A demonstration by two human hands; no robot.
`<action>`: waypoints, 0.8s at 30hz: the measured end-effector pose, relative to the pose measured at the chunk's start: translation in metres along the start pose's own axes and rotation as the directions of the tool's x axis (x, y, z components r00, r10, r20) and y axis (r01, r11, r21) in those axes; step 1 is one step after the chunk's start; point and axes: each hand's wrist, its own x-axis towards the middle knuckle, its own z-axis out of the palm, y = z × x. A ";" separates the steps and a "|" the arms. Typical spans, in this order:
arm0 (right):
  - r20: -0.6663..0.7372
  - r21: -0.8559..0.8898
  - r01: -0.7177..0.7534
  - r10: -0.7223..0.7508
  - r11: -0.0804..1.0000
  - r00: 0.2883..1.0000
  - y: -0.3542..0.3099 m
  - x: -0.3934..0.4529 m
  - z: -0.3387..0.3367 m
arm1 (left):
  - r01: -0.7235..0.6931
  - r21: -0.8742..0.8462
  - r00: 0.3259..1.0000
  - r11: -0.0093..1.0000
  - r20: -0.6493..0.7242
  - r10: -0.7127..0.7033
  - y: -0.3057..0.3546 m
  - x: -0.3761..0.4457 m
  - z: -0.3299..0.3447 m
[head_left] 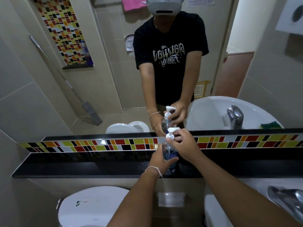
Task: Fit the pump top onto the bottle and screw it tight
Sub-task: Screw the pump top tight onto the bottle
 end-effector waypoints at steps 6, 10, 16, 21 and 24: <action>-0.214 -0.233 -0.063 0.012 0.970 0.977 -0.011 0.007 0.017 | -0.017 -0.013 1.000 1.000 0.020 0.018 0.003 -0.002 -0.001; -0.187 -0.169 -0.022 -0.010 0.985 0.982 -0.010 0.003 0.017 | -0.006 -0.035 1.000 0.999 0.024 0.006 -0.001 -0.001 -0.001; 0.252 -0.134 0.063 -0.027 0.989 0.967 -0.018 0.007 -0.019 | -0.005 -0.014 0.998 1.000 0.056 0.006 -0.003 0.002 -0.007; -0.111 -0.337 -0.127 0.095 0.933 0.989 -0.025 0.009 0.001 | -0.024 -0.027 0.998 0.999 0.062 0.026 -0.002 0.002 0.004; -0.061 -0.399 -0.034 0.010 0.916 0.998 -0.024 0.004 0.012 | -0.012 -0.039 0.999 0.999 0.041 0.014 -0.006 0.002 0.005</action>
